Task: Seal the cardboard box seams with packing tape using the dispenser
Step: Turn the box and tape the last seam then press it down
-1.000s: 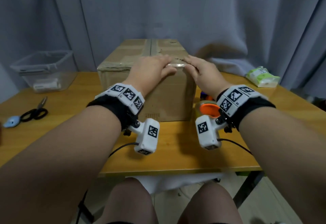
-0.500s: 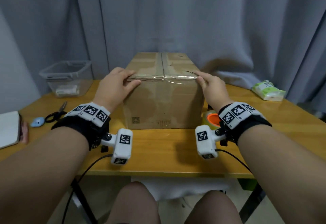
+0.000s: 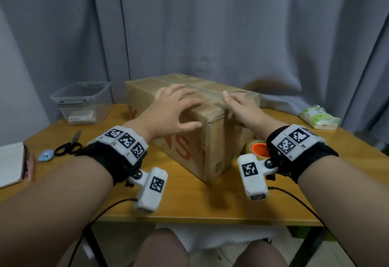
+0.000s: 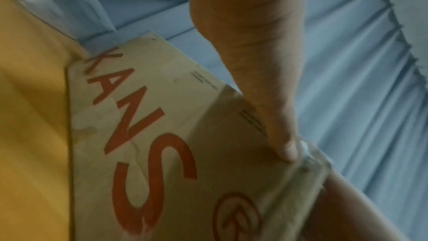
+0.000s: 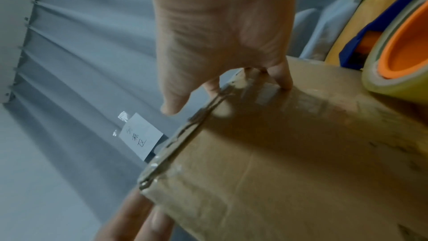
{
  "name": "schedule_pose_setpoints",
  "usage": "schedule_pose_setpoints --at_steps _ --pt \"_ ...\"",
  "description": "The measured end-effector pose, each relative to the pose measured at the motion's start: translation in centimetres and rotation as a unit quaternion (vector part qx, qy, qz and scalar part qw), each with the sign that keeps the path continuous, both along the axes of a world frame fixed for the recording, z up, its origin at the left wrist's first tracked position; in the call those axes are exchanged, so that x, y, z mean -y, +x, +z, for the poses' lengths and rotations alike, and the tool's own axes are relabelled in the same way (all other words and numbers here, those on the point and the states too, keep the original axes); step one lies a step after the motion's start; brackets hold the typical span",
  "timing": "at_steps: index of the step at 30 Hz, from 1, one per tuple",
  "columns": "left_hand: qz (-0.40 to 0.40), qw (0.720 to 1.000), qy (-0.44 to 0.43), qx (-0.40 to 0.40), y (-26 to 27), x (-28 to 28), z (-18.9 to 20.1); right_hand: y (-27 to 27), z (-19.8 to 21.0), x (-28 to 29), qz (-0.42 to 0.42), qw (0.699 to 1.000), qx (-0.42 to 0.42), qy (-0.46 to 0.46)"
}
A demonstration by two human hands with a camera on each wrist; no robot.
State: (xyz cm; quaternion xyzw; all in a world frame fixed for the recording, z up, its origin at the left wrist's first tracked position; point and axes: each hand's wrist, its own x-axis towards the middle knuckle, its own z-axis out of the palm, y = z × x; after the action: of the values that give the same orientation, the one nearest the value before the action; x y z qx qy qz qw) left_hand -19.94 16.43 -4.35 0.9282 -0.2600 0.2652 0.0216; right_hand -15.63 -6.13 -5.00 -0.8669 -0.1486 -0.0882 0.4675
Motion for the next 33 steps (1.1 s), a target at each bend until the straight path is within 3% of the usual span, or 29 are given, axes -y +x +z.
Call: schedule_pose_setpoints --at_steps 2,4,6,8,10,13,14,16,26,33 --pt "-0.002 0.997 -0.054 -0.05 0.9 -1.2 -0.2 -0.6 -0.1 -0.3 0.014 0.999 -0.029 -0.022" --pt "-0.008 0.995 -0.086 -0.038 1.3 -1.8 -0.7 -0.8 -0.2 -0.6 0.026 0.998 -0.042 -0.032" --pt "-0.001 0.995 -0.1 -0.019 1.4 -2.0 -1.2 -0.3 -0.6 0.1 0.046 0.999 -0.022 0.014" --pt "0.004 0.994 -0.112 -0.007 1.6 -2.1 -1.7 0.7 -1.2 1.8 0.012 0.999 -0.01 0.044" --pt "0.004 0.993 -0.12 0.003 1.7 -1.9 -2.1 1.3 -2.3 3.8 -0.052 0.995 -0.064 -0.057" --pt "-0.009 0.992 -0.122 0.022 2.0 -1.5 -3.1 1.3 -5.2 5.8 -0.104 0.919 -0.171 -0.341" --pt "-0.01 0.993 -0.117 0.027 2.1 -1.4 -3.5 1.4 -6.1 6.2 -0.115 0.897 -0.163 -0.395" --pt "0.001 0.993 -0.111 0.034 2.4 -1.2 -4.1 1.7 -7.6 7.1 -0.148 0.881 -0.129 -0.43" --pt "0.018 0.987 -0.153 0.055 2.7 -0.3 -4.3 1.8 -8.4 5.1 -0.249 0.889 -0.145 -0.355" --pt "0.021 0.986 -0.144 0.08 3.0 0.1 -4.5 3.2 -6.5 11.0 -0.316 0.907 -0.114 -0.252"
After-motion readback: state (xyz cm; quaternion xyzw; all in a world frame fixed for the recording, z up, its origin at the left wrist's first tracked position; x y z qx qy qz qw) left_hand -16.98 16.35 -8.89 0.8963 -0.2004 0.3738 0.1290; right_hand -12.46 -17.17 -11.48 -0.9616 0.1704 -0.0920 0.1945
